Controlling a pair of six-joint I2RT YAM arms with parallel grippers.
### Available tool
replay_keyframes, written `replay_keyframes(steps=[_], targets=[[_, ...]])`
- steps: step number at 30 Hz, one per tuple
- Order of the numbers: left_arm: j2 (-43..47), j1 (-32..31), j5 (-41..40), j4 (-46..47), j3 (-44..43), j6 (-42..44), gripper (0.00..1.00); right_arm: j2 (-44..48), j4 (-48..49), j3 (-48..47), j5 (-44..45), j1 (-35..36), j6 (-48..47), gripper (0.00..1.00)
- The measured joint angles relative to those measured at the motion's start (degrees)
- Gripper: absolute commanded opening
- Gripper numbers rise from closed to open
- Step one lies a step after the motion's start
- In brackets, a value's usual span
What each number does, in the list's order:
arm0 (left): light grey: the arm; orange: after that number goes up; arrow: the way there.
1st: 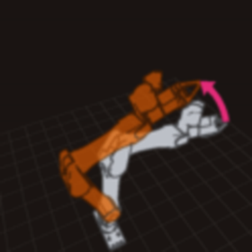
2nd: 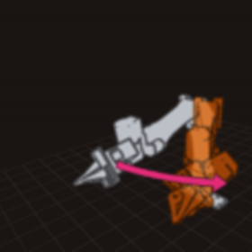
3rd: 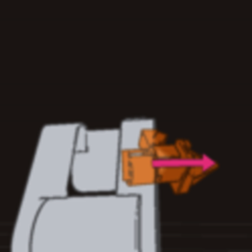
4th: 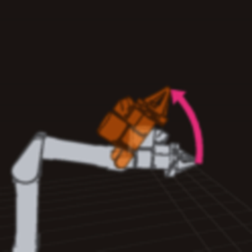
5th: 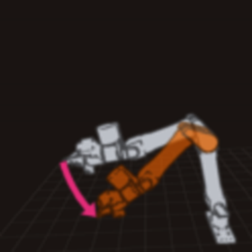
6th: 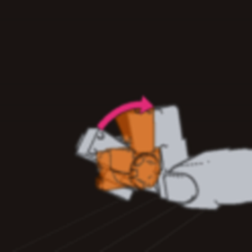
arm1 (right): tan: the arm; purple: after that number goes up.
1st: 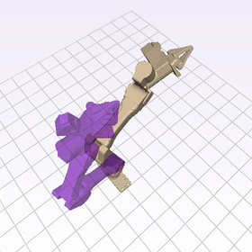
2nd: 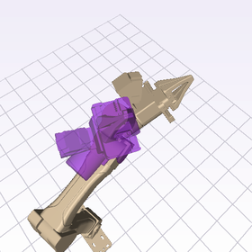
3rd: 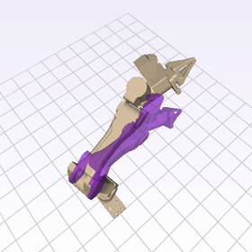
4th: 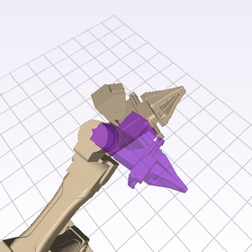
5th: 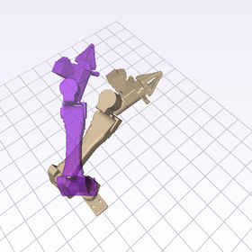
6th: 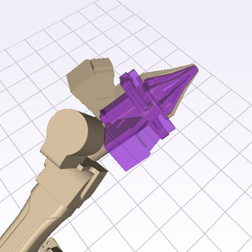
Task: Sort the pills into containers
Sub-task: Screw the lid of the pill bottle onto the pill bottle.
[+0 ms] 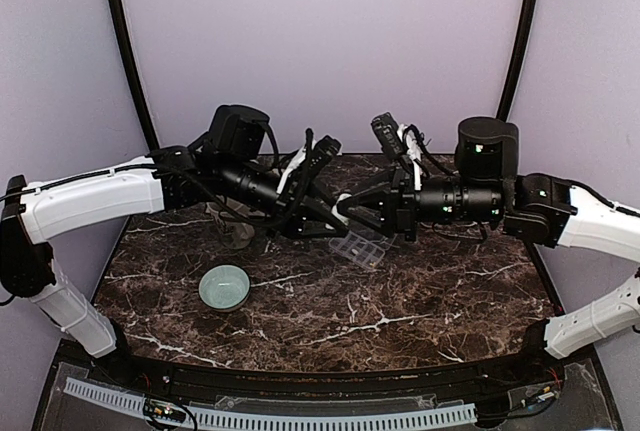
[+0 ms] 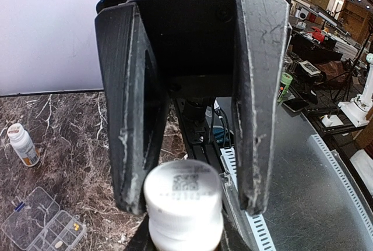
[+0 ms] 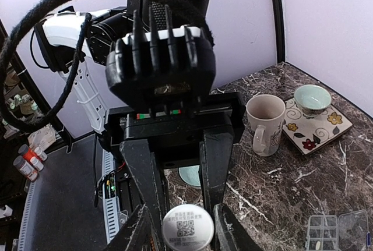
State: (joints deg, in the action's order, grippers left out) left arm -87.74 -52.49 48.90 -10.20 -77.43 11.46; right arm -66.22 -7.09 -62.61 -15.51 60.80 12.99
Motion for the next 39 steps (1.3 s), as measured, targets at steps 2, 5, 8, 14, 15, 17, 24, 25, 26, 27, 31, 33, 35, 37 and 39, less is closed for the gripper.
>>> replay_keyframes(steps=[2,5,8,14,15,17,24,25,26,27,31,33,35,37,39], targets=[[-0.13,0.0,0.11,0.0,-0.24,0.0,0.0,-0.04,0.04,-0.02,-0.04,-0.07,0.02,0.27],[-0.13,0.0,0.35,-0.09,-0.26,0.13,0.0,-0.07,0.0,-0.02,-0.15,-0.2,0.22,0.2],[-0.22,0.09,0.55,-0.22,-0.33,0.13,0.0,-0.22,0.0,-0.11,-0.2,-0.33,0.52,0.11],[-0.31,0.22,0.15,-0.24,-0.33,0.15,0.0,-0.68,-0.24,-0.48,-0.33,-0.48,0.94,0.02],[-0.33,0.26,-0.2,-0.22,-0.33,0.13,0.0,-0.87,-0.31,-0.61,-0.24,-0.57,1.16,0.01],[-0.33,0.33,-1.66,-0.2,-0.33,-0.11,0.0,-1.46,-0.68,-1.07,0.57,-0.76,1.9,0.01],[-0.31,-0.68,-15.26,0.74,-0.31,-2.19,0.0,-3.54,-1.92,-2.16,10.21,-0.76,5.88,0.0],[-0.31,-1.14,-18.01,1.38,-0.22,-2.67,0.0,-3.76,-1.99,-2.34,11.76,-0.68,6.38,0.0],[-0.31,-1.53,-20.09,1.86,-0.15,-2.97,0.0,-4.04,-2.16,-2.64,13.6,-0.5,7.19,0.0],[-0.31,-2.01,-22.71,2.47,-0.04,-3.17,0.0,-4.44,-2.54,-3.19,15.56,-0.26,7.93,0.0],[-0.15,-4.04,-32.89,5.99,0.85,-4.07,0.0,-5.99,-2.67,-4.76,22.58,0.66,10.88,0.0],[0.22,-5.18,-38.16,8.17,2.21,-4.46,0.0,-6.8,-2.49,-5.16,25.31,1.16,12.28,0.0],[0.68,-6.19,-42.88,10.6,4.07,-4.68,0.0,-7.82,-2.1,-5.4,27.71,1.73,13.81,0.0],[0.85,-6.84,-46.05,12.39,5.57,-4.81,0.0,-8.72,-1.75,-5.46,29.77,2.27,15.15,0.0],[0.87,-7.23,-48.41,13.57,6.54,-4.85,0.0,-9.57,-1.57,-5.6,31.39,2.64,16.2,0.07]])
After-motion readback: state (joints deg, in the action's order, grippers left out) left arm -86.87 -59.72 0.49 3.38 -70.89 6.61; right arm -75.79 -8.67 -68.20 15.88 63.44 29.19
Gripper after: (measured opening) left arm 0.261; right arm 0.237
